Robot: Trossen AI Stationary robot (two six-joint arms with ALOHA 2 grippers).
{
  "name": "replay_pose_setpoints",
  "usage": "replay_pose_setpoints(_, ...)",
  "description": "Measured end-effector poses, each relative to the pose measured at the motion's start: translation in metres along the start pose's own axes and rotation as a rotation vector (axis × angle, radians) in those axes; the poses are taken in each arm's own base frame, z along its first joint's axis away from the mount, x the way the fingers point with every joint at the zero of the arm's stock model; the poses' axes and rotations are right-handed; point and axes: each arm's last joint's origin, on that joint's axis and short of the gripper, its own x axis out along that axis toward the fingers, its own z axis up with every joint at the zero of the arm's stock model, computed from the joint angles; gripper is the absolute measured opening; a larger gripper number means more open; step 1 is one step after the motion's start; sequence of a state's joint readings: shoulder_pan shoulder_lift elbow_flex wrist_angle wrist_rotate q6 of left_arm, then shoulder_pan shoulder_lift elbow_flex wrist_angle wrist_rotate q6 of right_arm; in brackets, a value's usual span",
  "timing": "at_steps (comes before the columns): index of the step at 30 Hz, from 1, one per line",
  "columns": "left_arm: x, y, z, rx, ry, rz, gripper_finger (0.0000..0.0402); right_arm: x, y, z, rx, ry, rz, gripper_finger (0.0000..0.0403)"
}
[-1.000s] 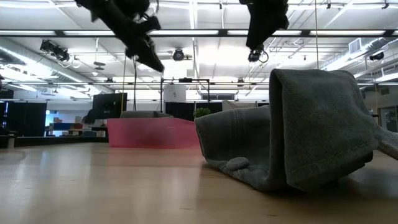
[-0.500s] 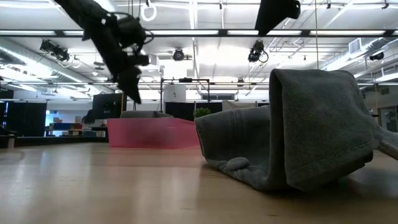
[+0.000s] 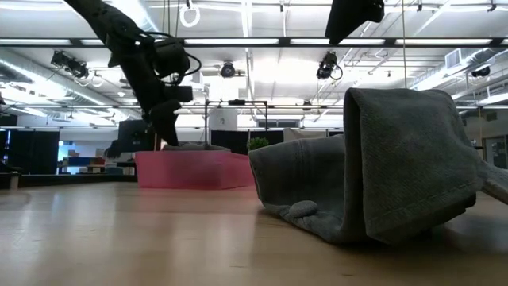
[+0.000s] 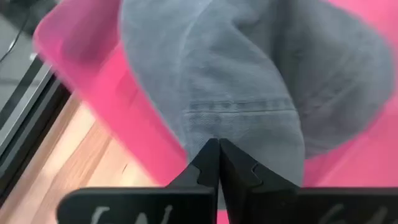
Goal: Pick & Place hat
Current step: Put the left gray cap into the red bin, then put the gray cap into the red bin
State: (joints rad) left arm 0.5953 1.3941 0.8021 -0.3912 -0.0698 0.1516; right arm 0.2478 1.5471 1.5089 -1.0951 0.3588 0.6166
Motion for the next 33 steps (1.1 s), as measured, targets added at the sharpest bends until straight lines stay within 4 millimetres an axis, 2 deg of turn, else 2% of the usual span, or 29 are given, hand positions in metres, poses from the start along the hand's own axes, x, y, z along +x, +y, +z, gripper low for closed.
replay_pose_setpoints(5,0.0,-0.001,0.005,0.015,-0.055,-0.056,0.0003,0.0,0.0,0.0,0.0,0.0,0.0,0.0112)
replay_pose_setpoints(11,0.0,-0.002,0.001,0.019,-0.02,-0.088,0.0011,0.0,0.0,0.0,-0.003,0.0,0.0,0.0112)
replay_pose_setpoints(20,-0.005,-0.013,0.004,0.128,-0.048,-0.107,0.01,0.0,0.001,0.0,-0.015,0.008,0.016,0.0112)
replay_pose_setpoints(23,-0.016,-0.019,0.008,0.183,-0.097,-0.111,0.0131,0.0,0.001,-0.001,0.032,0.021,0.033,0.0112)
replay_pose_setpoints(27,-0.043,-0.026,0.021,0.219,-0.211,-0.103,0.0162,0.0,0.006,-0.003,0.095,0.04,0.051,0.0112)
replay_pose_setpoints(33,-0.076,-0.051,0.03,0.314,-0.347,-0.184,0.017,0.008,0.022,-0.012,0.156,0.127,0.092,0.0112)
